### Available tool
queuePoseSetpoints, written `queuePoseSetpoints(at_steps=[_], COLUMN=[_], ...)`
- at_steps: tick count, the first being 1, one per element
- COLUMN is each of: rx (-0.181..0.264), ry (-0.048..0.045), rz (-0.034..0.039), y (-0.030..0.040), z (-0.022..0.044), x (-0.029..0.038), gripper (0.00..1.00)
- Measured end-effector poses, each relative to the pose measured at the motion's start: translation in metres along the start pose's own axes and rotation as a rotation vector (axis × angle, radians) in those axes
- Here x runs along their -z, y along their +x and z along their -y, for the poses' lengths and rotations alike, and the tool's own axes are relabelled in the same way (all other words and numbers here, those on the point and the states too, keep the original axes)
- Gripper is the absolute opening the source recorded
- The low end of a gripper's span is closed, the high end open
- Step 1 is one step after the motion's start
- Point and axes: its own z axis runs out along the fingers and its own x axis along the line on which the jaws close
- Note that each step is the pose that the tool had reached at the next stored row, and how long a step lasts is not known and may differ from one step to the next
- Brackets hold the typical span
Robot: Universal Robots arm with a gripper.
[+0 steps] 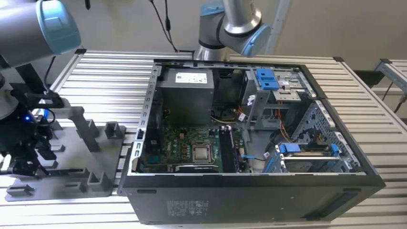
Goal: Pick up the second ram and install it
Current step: 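Pick up the second ram and move it above second insertion slot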
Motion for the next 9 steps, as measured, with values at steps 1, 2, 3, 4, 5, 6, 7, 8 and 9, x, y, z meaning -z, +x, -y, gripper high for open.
queuePoseSetpoints(at_steps=[1,2,3,4,5,6,7,8,9], rx=[0.001,0.001,0.002,0.003,0.004,0.005,0.006,0.007,0.007], ry=[0.0003,0.0004,0.0005,0.0004,0.0003,0.0003,0.0004,0.0004,0.0003], rz=[0.0002,0.0003,0.0003,0.0003,0.0002,0.0002,0.0002,0.0002,0.0002], y=[-0.0001,0.0000,0.0001,0.0001,0.0001,0.0001,0.0001,0.0001,0.0001], z=[-0.0007,-0.0010,-0.0012,-0.0013,-0.0014,-0.0015,-0.0016,-0.0018,-0.0019], x=[-0.0013,-0.0025,-0.0035,-0.0046,-0.0056,-0.0067,-0.0081,-0.0095,-0.0108], gripper=[0.48,0.48,0.48,0.48,0.48,0.48,0.48,0.48,0.48])
